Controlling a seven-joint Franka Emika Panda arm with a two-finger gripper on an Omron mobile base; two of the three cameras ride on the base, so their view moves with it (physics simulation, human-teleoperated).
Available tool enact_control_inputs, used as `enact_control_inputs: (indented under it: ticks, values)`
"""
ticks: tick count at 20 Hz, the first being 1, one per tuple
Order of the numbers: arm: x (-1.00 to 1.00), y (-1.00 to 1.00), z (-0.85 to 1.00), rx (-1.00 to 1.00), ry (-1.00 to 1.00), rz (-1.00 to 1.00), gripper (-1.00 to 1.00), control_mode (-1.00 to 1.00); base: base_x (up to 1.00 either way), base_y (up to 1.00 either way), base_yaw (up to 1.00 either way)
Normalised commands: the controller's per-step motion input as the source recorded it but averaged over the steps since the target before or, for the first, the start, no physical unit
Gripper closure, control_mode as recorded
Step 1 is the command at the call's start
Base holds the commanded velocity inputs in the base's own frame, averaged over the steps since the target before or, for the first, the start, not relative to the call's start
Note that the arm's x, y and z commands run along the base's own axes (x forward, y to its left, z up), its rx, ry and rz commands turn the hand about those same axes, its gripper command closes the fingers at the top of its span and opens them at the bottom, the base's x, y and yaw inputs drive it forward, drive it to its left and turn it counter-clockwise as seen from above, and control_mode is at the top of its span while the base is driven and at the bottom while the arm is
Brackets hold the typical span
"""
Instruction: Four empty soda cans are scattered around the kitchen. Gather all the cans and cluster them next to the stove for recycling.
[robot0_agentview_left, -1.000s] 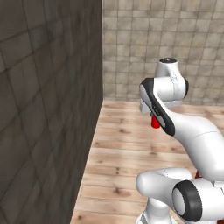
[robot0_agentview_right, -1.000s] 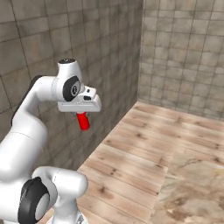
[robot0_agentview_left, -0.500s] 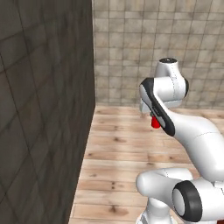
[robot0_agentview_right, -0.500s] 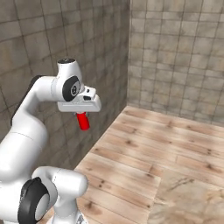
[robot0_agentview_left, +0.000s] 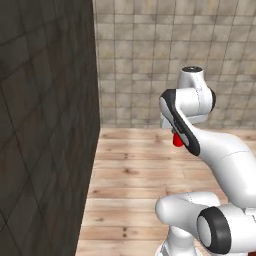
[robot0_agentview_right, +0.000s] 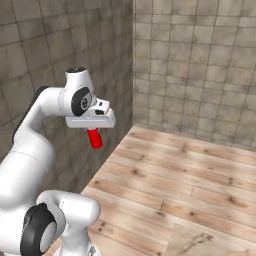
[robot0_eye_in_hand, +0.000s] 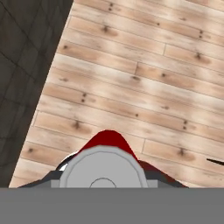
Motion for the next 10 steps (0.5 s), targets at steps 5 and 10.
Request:
enact_control_inputs:
  ticks: [5,10]
  values:
    - [0.00,0.00,0.00,0.00,0.00,0.00,1.00,1.00,0.49,0.00,-0.20]
    - [0.00,0.00,0.00,0.00,0.00,0.00,1.00,1.00,0.36,0.00,-0.25]
